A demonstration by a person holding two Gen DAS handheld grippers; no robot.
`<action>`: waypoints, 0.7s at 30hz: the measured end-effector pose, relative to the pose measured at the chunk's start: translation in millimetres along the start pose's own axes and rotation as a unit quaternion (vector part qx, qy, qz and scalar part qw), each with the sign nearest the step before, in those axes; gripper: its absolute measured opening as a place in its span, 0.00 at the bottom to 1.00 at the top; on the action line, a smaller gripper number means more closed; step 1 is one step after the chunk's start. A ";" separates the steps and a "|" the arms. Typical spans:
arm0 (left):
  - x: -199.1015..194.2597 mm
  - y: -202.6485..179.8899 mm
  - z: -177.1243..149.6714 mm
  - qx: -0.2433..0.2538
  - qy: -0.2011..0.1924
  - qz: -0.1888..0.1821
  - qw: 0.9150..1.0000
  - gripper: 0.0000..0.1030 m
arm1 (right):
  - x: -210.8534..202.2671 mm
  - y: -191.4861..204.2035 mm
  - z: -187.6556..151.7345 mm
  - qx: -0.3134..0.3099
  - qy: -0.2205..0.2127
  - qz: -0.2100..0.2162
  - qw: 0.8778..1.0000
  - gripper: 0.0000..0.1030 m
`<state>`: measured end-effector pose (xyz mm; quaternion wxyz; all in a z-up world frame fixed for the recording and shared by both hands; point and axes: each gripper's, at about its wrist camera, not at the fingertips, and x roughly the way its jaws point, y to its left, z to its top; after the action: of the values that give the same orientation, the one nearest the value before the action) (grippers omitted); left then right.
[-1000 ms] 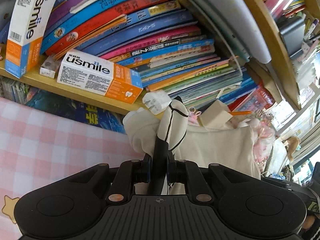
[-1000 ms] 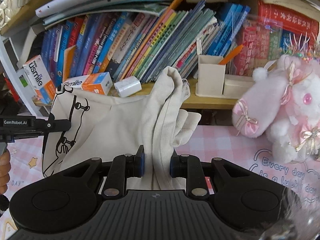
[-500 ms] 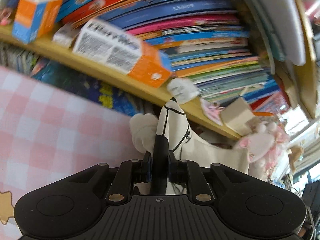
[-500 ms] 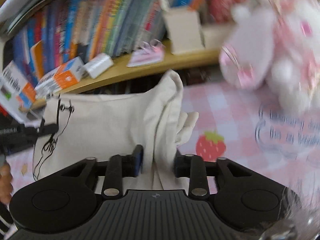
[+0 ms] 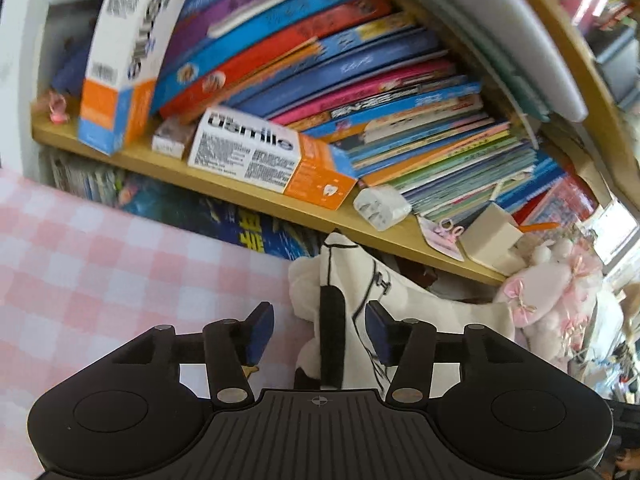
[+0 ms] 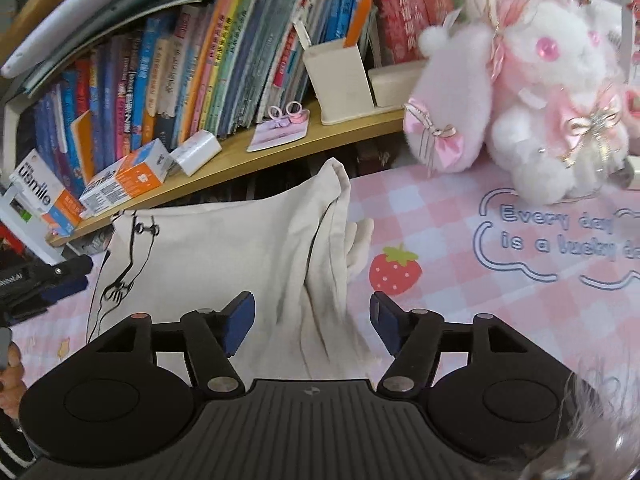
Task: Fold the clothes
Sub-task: 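Open both grippers and pull them back from the folded shirt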
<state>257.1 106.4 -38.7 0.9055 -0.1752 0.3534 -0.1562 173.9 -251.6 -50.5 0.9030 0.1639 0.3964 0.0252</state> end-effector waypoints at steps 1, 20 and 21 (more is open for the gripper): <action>-6.8 -3.1 -3.2 0.004 -0.004 0.003 1.000 0.56 | -4.3 2.5 -3.1 -0.005 -0.003 -0.003 1.000 0.62; -110.8 -54.2 -114.1 0.080 0.009 0.037 0.996 0.72 | -92.8 29.5 -116.6 -0.097 -0.019 -0.057 0.993 0.77; -114.6 -55.3 -119.2 0.081 0.012 0.036 0.996 0.72 | -95.7 29.8 -123.5 -0.101 -0.016 -0.061 0.993 0.77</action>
<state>85.1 79.1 -30.1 0.9174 -0.0863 0.3566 -0.1541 21.4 -206.1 -51.5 0.9212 0.0481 0.3861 0.0069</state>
